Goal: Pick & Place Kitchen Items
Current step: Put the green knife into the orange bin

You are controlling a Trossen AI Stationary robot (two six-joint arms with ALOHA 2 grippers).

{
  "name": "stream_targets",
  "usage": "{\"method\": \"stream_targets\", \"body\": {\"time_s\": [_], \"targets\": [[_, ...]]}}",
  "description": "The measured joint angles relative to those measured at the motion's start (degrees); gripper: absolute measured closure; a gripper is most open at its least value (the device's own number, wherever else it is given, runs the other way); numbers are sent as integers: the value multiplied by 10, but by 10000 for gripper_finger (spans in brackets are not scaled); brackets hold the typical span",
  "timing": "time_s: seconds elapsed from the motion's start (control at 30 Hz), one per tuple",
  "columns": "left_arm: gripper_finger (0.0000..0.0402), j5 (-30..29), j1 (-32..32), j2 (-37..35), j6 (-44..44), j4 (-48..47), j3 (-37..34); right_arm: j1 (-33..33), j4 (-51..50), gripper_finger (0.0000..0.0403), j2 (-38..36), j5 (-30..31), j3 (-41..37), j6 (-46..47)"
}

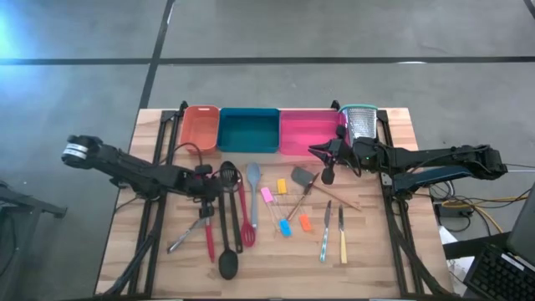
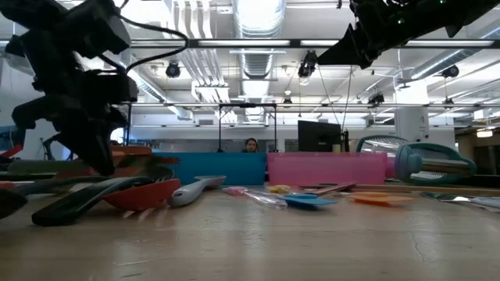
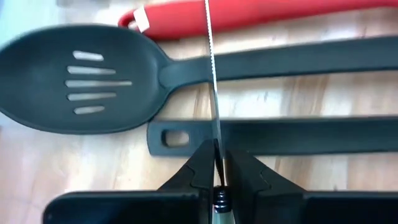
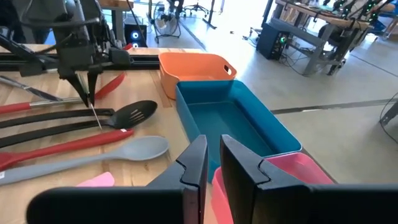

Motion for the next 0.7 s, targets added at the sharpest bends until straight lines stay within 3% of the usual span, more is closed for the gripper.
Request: {"method": "stream_targets", "body": {"time_s": [0.23, 0.5, 0.7], "targets": [[377, -33, 0, -60, -3, -40, 37, 0, 0, 364, 0, 0, 0, 0], [377, -201, 21, -140, 2, -82, 82, 0, 0, 364, 0, 0, 0, 0], [377, -271, 80, -159, 34, -80, 125, 0, 0, 364, 0, 0, 0, 0]]}}
